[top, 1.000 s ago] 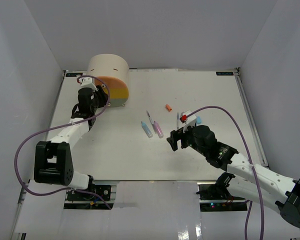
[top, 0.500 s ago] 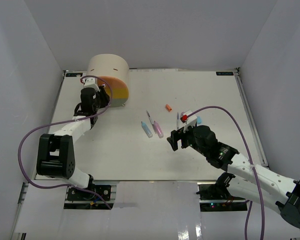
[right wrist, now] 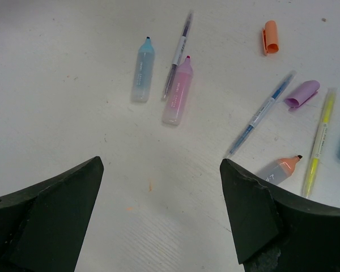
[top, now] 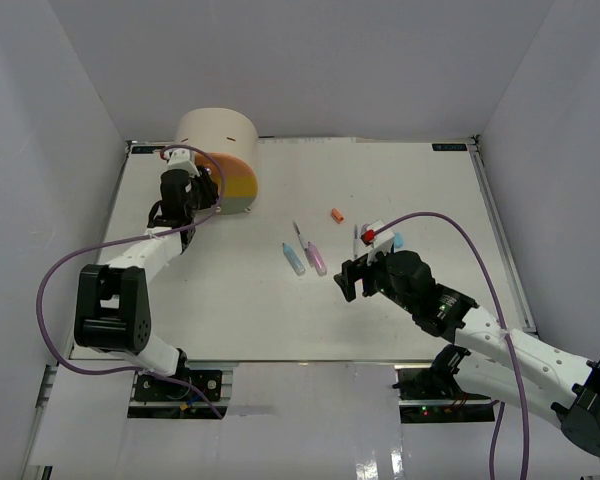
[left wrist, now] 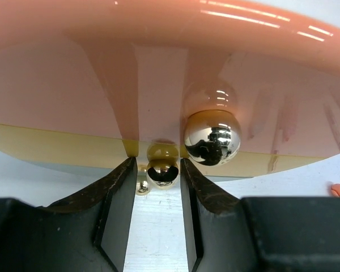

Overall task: Sort the stationery into containers
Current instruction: Open the drawer in the storage box.

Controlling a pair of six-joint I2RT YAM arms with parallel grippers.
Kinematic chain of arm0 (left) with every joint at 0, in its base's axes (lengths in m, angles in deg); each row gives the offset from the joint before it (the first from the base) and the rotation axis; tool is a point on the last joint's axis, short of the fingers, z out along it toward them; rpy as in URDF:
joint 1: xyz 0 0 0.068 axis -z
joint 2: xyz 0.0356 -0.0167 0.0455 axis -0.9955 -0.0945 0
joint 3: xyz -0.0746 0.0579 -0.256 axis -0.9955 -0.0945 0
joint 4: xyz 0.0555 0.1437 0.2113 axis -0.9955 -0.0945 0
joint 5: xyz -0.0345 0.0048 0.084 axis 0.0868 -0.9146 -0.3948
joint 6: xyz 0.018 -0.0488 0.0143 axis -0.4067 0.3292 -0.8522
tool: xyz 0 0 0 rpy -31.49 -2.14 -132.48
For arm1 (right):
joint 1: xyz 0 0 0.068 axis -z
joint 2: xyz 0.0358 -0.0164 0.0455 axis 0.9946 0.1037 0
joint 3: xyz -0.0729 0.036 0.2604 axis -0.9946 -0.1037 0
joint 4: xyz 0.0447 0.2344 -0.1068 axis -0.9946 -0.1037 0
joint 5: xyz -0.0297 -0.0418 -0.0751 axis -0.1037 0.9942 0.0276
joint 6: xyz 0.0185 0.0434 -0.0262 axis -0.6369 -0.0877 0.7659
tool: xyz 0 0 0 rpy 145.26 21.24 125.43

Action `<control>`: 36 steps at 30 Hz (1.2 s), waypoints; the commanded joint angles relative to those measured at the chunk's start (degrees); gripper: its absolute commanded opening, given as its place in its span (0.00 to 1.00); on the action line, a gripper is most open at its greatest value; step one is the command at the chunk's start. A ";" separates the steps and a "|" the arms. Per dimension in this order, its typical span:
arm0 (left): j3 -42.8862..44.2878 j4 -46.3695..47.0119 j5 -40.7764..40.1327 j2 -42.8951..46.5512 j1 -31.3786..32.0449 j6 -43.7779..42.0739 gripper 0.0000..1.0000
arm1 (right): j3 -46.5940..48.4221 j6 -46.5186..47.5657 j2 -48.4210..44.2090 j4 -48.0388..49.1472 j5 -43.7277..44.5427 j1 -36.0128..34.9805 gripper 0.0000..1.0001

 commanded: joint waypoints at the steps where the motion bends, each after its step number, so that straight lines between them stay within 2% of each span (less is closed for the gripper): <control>1: 1.91 0.60 0.90 -0.19 -0.20 -0.32 0.46 | -0.05 -0.17 -0.61 1.67 1.02 -0.03 0.90; 10: 2.44 -0.28 1.61 -1.51 -0.20 -0.49 0.47 | -0.22 -0.26 -0.70 1.67 0.93 -0.03 0.90; 17: 2.79 -0.46 1.69 -2.12 -0.20 -0.67 0.45 | -0.22 -0.17 -0.79 1.67 1.02 -0.03 0.90; 21: 2.79 -0.28 1.43 -1.86 -0.20 -0.76 0.40 | -0.31 -0.17 -0.70 1.67 1.02 -0.03 0.90; 28: 1.74 -0.81 1.60 -0.54 -0.20 -0.85 0.26 | -0.31 -0.26 -0.70 1.67 0.84 -0.03 0.90; 36: -2.74 -3.97 1.69 4.02 -0.20 0.29 0.19 | -0.40 -0.17 -0.26 2.02 0.14 -0.03 0.90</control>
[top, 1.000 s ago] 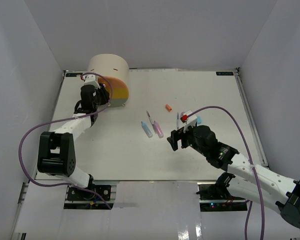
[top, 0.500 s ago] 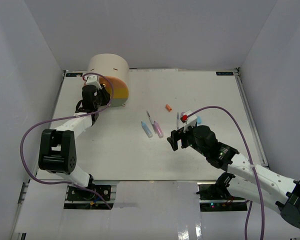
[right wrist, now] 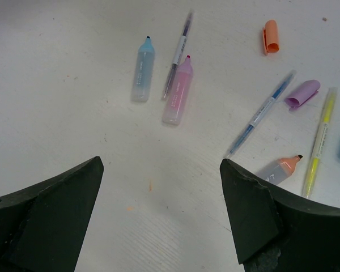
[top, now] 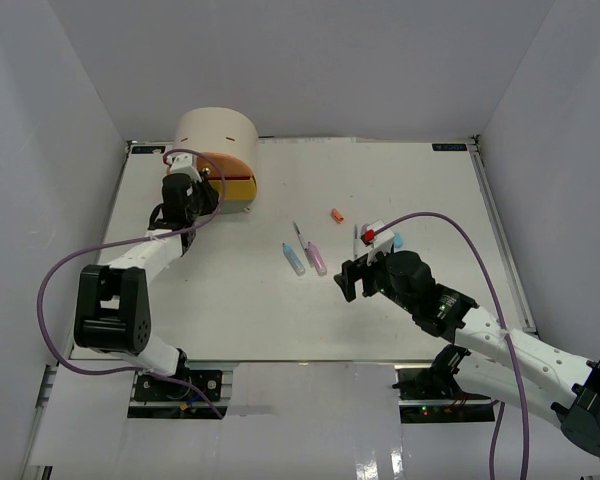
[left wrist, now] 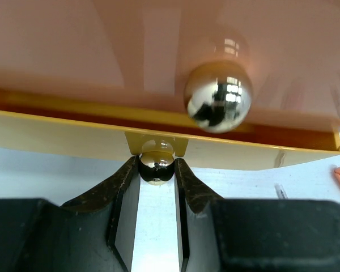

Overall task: Sort the stationery into containers
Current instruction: Open the drawer in the storage box.

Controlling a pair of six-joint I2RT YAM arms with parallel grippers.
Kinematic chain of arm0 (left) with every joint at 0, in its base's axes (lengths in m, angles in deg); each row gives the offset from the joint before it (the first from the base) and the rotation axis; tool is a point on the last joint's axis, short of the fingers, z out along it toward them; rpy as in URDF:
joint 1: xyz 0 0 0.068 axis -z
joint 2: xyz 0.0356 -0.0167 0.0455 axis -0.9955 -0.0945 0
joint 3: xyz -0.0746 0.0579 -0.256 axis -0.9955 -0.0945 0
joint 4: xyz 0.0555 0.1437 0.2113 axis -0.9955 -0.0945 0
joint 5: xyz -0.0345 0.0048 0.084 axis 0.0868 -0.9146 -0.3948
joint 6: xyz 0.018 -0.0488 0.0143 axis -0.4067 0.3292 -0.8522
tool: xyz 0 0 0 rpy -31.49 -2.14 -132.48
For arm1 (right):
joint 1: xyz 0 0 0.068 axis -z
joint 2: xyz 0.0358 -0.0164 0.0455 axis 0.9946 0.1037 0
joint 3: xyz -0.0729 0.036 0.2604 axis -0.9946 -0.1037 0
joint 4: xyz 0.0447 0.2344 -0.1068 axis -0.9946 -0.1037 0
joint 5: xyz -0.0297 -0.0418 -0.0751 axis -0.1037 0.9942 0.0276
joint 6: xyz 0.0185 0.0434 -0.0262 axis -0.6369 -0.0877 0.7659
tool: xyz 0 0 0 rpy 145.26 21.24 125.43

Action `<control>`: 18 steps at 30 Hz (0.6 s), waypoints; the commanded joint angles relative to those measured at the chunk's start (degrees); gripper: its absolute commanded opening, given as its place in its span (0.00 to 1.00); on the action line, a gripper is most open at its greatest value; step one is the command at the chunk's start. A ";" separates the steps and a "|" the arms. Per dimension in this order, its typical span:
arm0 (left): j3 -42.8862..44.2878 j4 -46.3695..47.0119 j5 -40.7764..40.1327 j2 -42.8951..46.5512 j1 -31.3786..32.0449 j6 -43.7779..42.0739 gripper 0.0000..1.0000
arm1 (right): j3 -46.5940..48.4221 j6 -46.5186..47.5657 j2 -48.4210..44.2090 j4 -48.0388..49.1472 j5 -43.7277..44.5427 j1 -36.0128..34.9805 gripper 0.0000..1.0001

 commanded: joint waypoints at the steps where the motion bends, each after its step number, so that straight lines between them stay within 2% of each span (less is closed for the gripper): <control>1: -2.18 -2.79 0.29 5.25 -0.22 0.56 0.18 | -0.51 -0.24 -0.20 2.37 0.10 -0.03 0.90; 18: -11.05 -12.37 3.46 17.38 -0.13 2.93 0.22 | -1.39 -0.15 0.85 4.22 -0.96 -0.03 0.90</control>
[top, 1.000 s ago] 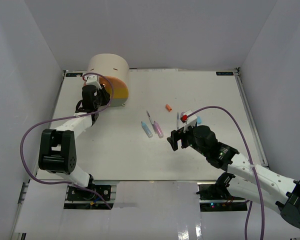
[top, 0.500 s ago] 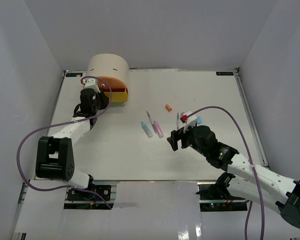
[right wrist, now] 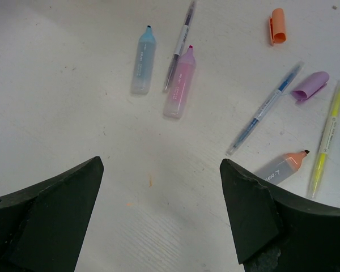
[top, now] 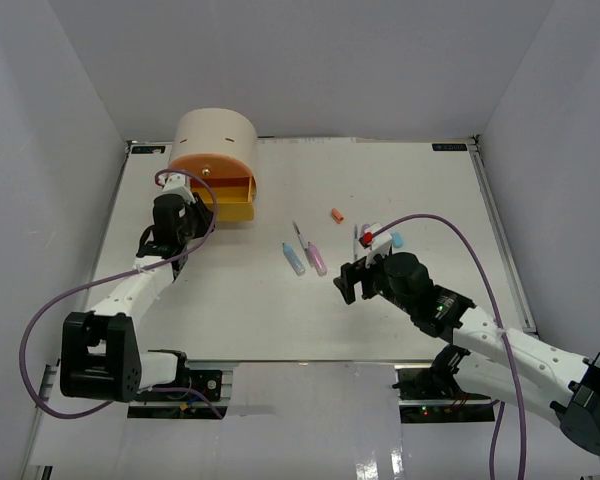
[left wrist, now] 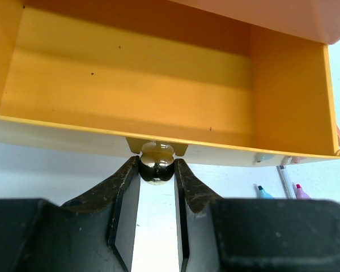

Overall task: Sort the stationery into containers
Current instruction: Open the drawer in the storage box.

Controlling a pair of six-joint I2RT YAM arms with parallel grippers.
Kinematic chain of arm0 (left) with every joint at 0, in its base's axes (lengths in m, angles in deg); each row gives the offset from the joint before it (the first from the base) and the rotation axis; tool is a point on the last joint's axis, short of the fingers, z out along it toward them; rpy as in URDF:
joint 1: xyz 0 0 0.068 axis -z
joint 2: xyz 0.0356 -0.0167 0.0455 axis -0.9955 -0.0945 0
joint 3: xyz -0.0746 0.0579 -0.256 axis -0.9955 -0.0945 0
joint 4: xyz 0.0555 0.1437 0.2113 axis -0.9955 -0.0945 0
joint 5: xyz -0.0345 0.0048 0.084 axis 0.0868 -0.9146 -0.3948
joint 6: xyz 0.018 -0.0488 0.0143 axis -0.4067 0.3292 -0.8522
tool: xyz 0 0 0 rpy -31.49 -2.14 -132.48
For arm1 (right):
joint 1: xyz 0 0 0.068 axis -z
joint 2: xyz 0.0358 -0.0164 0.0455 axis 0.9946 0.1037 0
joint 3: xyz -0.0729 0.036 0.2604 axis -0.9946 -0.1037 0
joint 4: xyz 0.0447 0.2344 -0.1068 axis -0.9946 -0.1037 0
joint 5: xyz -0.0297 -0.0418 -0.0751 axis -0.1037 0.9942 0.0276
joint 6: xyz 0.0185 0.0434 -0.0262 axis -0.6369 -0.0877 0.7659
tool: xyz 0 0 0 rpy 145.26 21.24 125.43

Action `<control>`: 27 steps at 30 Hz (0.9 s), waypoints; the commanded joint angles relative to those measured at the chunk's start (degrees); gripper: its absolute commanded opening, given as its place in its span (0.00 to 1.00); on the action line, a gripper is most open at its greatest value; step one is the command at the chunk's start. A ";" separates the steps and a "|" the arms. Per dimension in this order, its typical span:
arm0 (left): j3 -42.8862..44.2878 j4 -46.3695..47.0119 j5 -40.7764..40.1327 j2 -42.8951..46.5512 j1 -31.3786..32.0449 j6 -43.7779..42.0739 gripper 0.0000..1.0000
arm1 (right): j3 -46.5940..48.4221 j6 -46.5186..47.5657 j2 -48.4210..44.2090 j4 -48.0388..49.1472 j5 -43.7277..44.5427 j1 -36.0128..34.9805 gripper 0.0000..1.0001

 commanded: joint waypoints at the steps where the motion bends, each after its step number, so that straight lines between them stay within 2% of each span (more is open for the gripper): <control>1: -1.70 -4.22 1.51 2.96 -0.13 1.07 0.22 | -0.17 0.05 0.53 3.87 -0.59 -0.03 0.90; 19: -4.43 -8.45 1.60 6.92 0.92 2.92 0.27 | 0.71 -1.71 4.13 4.22 0.56 -0.03 0.90; 27: -2.15 -9.67 1.07 7.62 1.01 2.83 0.39 | 1.41 -2.76 4.66 3.87 2.66 -0.03 0.90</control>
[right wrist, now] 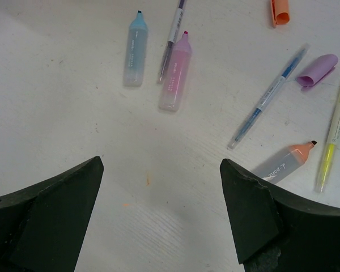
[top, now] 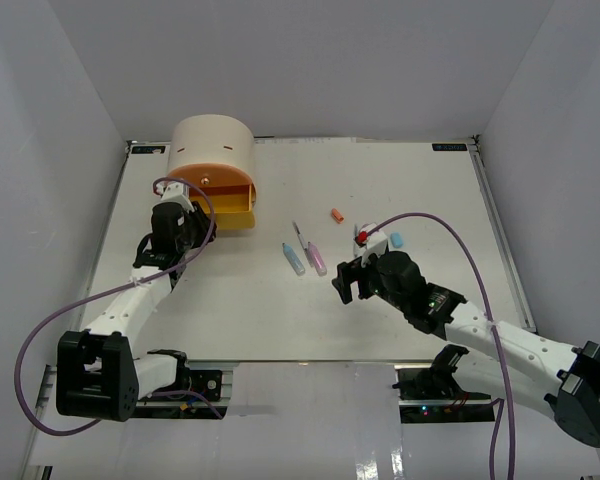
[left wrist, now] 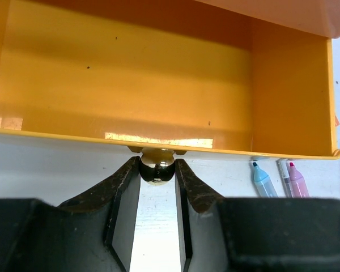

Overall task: Sort the stationery into containers
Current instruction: Open the drawer in the storage box.

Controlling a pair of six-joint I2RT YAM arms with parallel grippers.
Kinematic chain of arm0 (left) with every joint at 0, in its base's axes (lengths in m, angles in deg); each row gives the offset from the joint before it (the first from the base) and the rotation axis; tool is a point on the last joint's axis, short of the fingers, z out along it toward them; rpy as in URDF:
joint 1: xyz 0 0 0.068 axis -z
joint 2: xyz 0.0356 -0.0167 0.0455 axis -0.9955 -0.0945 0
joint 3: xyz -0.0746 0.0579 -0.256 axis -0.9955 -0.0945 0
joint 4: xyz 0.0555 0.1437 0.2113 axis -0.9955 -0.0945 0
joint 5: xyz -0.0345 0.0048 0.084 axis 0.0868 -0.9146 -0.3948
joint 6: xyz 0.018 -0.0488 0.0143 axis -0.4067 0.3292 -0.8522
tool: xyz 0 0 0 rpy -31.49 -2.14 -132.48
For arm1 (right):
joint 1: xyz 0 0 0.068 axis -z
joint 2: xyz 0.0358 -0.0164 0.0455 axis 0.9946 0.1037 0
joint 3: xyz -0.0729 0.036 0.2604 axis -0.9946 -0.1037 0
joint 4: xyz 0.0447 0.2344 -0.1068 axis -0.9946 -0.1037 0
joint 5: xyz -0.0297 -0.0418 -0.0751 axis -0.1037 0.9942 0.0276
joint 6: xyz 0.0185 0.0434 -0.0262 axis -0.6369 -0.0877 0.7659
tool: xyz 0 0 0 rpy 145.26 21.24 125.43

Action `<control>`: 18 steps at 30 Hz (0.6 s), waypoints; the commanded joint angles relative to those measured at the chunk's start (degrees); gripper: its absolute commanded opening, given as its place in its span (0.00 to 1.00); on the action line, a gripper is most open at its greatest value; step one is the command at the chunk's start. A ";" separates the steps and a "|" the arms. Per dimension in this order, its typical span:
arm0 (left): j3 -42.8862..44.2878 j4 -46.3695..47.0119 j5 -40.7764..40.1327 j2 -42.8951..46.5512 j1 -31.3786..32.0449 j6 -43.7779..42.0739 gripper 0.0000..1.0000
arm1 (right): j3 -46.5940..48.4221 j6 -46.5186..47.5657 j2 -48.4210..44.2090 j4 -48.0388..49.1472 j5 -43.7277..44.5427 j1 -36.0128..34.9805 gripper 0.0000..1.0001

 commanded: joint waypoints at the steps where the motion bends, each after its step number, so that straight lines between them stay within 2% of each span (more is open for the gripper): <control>1: 1.70 -5.19 0.61 1.46 0.51 0.65 0.42 | 1.59 -1.17 0.51 2.47 1.99 -0.03 0.90; 11: 5.83 -7.39 0.88 1.72 0.51 0.73 0.51 | 3.17 -1.61 1.74 0.98 3.39 -0.03 0.90; 18: 9.96 -14.77 1.76 5.41 0.42 1.44 0.66 | 5.81 -5.39 3.85 -5.43 10.51 1.81 0.92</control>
